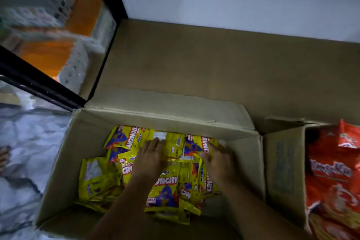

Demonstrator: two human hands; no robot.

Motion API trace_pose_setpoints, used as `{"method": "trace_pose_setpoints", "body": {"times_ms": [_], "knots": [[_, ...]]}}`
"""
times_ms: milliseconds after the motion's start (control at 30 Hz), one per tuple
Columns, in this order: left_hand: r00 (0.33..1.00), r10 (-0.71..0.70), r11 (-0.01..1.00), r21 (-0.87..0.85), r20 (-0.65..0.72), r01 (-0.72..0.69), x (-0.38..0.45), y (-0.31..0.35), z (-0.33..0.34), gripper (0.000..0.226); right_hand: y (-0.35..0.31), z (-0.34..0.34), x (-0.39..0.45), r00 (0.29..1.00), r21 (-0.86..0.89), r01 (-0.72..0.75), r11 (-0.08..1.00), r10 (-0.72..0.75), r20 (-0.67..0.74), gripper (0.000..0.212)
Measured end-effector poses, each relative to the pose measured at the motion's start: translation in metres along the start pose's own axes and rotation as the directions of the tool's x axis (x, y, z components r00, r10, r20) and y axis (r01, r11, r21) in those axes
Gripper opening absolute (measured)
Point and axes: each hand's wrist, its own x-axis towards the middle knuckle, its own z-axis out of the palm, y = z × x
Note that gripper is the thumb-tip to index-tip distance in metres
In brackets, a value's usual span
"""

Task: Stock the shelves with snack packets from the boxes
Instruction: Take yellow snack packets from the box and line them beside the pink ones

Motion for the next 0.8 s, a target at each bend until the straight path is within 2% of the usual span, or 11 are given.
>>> {"method": "trace_pose_setpoints", "body": {"times_ms": [133, 267, 367, 467, 533, 633, 700, 800], "knots": [[0.997, -0.06, 0.997, -0.045, -0.056, 0.057, 0.005, 0.004, 0.004, 0.065, -0.001, 0.015, 0.004, 0.996, 0.132, -0.083, 0.988, 0.087, -0.022, 0.056], [0.99, -0.057, 0.994, -0.103, -0.13, 0.043, 0.004, 0.005, 0.001, 0.045, 0.003, 0.018, 0.005, 0.983, 0.307, -0.127, 0.943, 0.16, -0.087, 0.059], [0.978, -0.075, 0.985, -0.164, -0.194, 0.042, -0.005, 0.003, -0.006, 0.034, 0.005, 0.014, -0.001, 0.974, 0.432, -0.132, 0.892, 0.198, -0.113, 0.057], [0.96, -0.089, 0.988, -0.146, -0.265, 0.052, -0.013, 0.007, -0.015, 0.031, 0.008, 0.012, -0.01, 0.968, 0.47, -0.107, 0.876, 0.2, -0.151, 0.055], [0.957, -0.108, 0.985, -0.157, -0.271, 0.067, -0.018, 0.013, -0.023, 0.034, 0.007, 0.01, -0.016, 0.967, 0.496, -0.095, 0.863, 0.198, -0.159, 0.055], [0.971, -0.132, 0.943, -0.327, -0.2, 0.061, -0.026, 0.017, -0.04, 0.047, 0.005, 0.005, -0.026, 0.965, 0.536, -0.069, 0.841, 0.193, -0.178, 0.059], [0.969, -0.164, 0.884, -0.464, -0.182, 0.062, -0.033, 0.017, -0.05, 0.048, 0.004, 0.002, -0.032, 0.963, 0.559, -0.046, 0.828, 0.185, -0.196, 0.062], [0.972, -0.217, 0.759, -0.643, -0.096, 0.106, -0.041, 0.02, -0.059, 0.068, 0.004, -0.003, -0.04, 0.961, 0.596, -0.039, 0.802, 0.194, -0.198, 0.064]]}}
